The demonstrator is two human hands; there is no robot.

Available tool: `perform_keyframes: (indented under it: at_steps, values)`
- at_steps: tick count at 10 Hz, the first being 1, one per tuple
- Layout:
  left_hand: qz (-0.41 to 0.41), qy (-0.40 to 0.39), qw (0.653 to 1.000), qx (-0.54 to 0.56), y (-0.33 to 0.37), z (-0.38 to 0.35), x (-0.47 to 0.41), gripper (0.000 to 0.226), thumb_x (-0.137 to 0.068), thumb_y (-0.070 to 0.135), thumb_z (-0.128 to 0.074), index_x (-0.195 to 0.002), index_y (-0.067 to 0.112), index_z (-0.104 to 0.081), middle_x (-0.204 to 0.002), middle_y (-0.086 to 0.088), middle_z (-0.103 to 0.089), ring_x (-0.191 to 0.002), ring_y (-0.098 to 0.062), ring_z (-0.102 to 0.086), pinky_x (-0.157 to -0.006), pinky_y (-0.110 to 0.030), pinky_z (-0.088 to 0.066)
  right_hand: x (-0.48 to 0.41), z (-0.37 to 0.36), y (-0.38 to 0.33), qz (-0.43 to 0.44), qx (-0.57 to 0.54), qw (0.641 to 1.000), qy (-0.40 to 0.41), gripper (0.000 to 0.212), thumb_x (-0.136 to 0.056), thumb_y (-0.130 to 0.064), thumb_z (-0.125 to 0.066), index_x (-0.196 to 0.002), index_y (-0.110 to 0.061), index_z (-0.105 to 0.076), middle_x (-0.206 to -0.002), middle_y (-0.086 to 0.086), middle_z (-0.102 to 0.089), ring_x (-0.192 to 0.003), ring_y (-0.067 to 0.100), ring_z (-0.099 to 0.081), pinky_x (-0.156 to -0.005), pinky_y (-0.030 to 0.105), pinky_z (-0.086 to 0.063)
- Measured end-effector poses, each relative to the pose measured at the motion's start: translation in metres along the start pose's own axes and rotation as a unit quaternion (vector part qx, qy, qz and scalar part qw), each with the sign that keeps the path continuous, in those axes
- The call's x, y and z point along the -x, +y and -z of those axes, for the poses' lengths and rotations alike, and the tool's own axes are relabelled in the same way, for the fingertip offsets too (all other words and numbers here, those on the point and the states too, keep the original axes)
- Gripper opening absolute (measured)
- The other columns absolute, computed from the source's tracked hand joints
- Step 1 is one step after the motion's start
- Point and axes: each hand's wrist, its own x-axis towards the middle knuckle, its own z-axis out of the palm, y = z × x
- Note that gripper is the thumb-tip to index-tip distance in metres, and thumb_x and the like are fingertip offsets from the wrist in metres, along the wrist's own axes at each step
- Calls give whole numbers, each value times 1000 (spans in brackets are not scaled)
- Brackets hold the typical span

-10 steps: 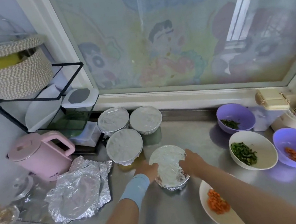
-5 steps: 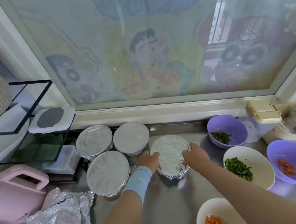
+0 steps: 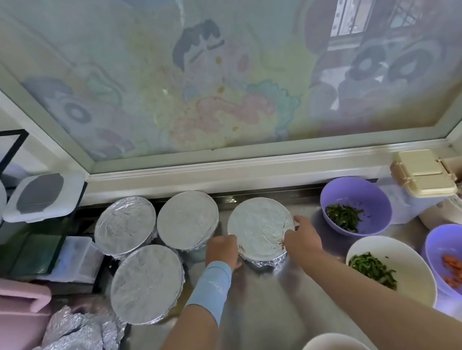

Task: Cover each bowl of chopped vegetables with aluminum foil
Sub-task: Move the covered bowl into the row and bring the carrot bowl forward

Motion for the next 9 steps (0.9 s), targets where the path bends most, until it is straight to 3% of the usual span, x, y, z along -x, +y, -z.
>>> perform_keyframes:
  at_steps: [1, 2, 3, 4, 5, 6, 7, 8, 9]
  values:
    - [0, -11, 997, 76, 5, -2, -4, 16, -95, 12, -50, -103, 2, -59, -87, -13, -59, -83, -31, -57, -89, -50, -55, -1, -2, -8, -14, -51, 999, -3, 48, -82, -9, -45, -127, -22, -50, -112, 4, -66, -95, 26, -65, -83, 35, -53]
    - [-12, -17, 988, 156, 4, -8, -14, 49, -86, 19, -55, -124, -11, -55, -109, -25, -59, -97, -32, -54, -99, -55, -47, -7, -3, -18, 1, -65, 998, -12, 34, -82, -7, -44, -108, -28, -50, -101, -1, -65, -89, 23, -64, -77, 33, -51]
    - [44, -14, 967, 250, 0, -10, -18, 46, -84, 19, -56, -124, -4, -57, -125, -28, -58, -109, -33, -55, -101, -52, -46, -15, -6, -20, 8, -88, 996, -23, 41, -77, -11, -45, -113, -22, -59, -98, -1, -69, -84, 23, -64, -72, 33, -51]
    - [85, -3, 965, 247, 8, -6, -9, 29, -94, 16, -56, -122, 10, -59, -120, -11, -61, -111, -29, -58, -85, -39, -53, -15, -5, -18, 12, -84, 996, -31, 44, -78, -10, -46, -118, -23, -57, -99, -1, -68, -86, 24, -64, -77, 38, -53]
    - [50, -1, 984, 172, 8, -4, -6, 35, -97, 18, -51, -131, 10, -55, -134, -14, -54, -123, -33, -52, -92, -42, -48, -11, -1, -12, 6, -61, 997, -45, 60, -84, -12, -48, -143, -19, -39, -130, 3, -57, -108, 27, -60, -94, 39, -49]
    - [-34, -1, 999, -12, 4, 0, 8, 38, -99, 13, -43, -132, -4, -51, -138, -26, -49, -128, -42, -47, -103, -51, -44, 2, 5, -3, 24, 4, 999, -35, 68, -90, -16, -51, -153, -16, -23, -151, 10, -37, -127, 28, -48, -103, 35, -40]
    - [-94, -23, 987, -130, -5, 0, 27, 37, -101, 11, -39, -128, -10, -53, -133, -29, -52, -124, -43, -50, -102, -49, -44, 31, 14, 5, 60, 91, 993, -50, 50, -93, -18, -50, -142, -17, -40, -137, 10, -50, -108, 26, -57, -89, 30, -44]
    - [-122, -63, 965, -224, -17, -2, 57, 33, -102, 6, -32, -121, -9, -54, -127, -25, -55, -117, -36, -53, -97, -37, -41, 62, 23, 13, 115, 276, 935, -193, 44, -89, -12, -46, -131, -21, -55, -133, 0, -56, -111, 22, -59, -90, 29, -49]
    - [-112, -119, 952, -260, -34, -3, 85, 32, -102, 6, -32, -121, -6, -54, -129, -24, -54, -119, -35, -52, -98, -34, -39, 94, 28, 26, 105, 403, 855, -308, 55, -80, -13, -48, -130, -31, -59, -129, -6, -58, -107, 17, -60, -92, 26, -50]
